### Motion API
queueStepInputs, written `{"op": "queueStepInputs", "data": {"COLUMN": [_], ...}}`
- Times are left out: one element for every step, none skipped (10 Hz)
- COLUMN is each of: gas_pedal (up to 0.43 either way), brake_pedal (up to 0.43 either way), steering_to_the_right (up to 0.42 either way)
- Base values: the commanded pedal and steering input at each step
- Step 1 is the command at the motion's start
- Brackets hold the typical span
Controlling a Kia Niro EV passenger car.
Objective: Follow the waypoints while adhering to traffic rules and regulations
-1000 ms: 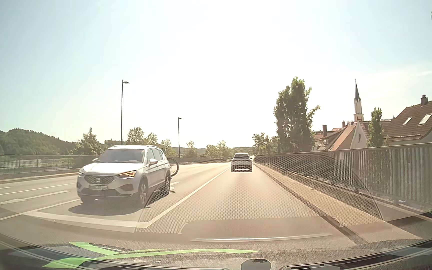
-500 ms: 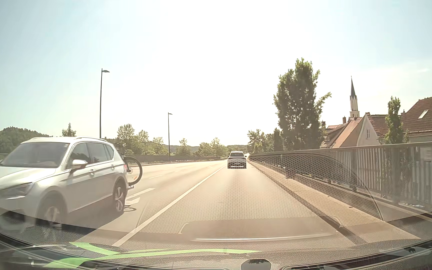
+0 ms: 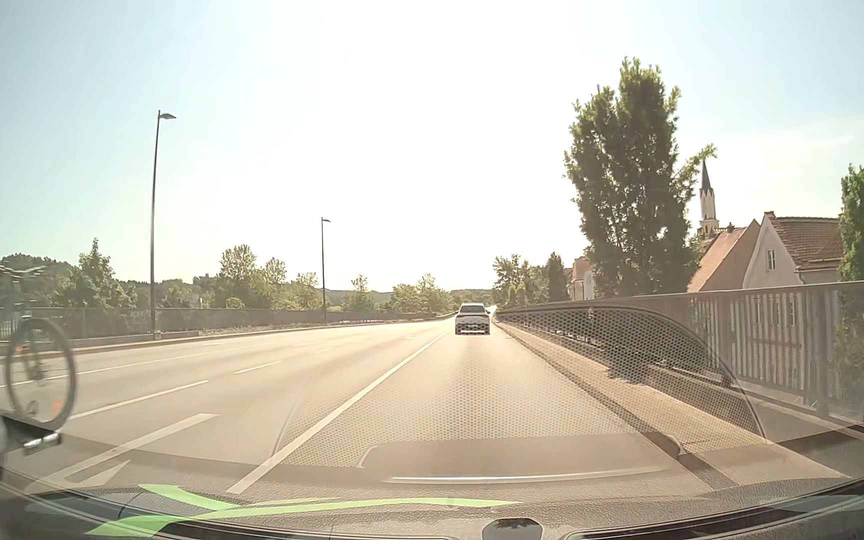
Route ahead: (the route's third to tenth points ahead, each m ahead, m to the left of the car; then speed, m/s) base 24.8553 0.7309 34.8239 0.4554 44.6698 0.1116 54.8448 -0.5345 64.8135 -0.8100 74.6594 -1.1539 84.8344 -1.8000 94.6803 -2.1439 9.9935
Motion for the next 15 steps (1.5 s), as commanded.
{"op": "queueStepInputs", "data": {"gas_pedal": [0.39,0.39,0.39,0.378,0.358,0.358,0.358,0.358,0.37,0.37,0.37,0.37,0.358,0.358,0.358], "brake_pedal": [0.0,0.0,0.0,0.0,0.0,0.0,0.0,0.0,0.0,0.0,0.0,0.0,0.0,0.0,0.0], "steering_to_the_right": [0.005,0.004,0.004,0.004,0.004,0.0,-0.004,-0.009,-0.011,-0.011,-0.009,-0.007,-0.006,-0.006,-0.005]}}
